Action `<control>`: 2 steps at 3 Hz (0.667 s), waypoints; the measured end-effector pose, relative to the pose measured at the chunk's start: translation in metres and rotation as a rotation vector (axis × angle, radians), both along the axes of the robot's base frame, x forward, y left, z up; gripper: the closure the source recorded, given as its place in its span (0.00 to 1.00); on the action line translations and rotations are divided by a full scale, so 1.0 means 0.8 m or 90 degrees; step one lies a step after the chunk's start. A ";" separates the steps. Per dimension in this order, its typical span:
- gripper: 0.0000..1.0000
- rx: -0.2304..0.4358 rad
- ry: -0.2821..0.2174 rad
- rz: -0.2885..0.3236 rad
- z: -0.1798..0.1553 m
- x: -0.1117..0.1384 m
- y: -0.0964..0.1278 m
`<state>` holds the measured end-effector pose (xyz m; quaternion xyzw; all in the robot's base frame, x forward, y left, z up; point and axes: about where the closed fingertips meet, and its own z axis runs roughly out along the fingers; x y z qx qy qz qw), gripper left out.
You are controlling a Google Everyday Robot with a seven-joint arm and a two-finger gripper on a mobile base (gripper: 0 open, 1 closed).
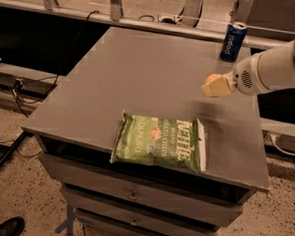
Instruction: Move orange near green jalapeno chip bag
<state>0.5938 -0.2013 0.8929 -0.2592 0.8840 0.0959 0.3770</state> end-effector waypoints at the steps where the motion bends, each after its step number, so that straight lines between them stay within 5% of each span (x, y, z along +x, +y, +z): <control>1: 0.84 0.011 0.023 -0.028 -0.008 -0.015 -0.010; 2: 0.60 0.039 0.052 -0.024 -0.030 -0.023 0.004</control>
Offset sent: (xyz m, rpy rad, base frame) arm -0.0267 0.0160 -0.0469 0.1219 0.1408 -0.0313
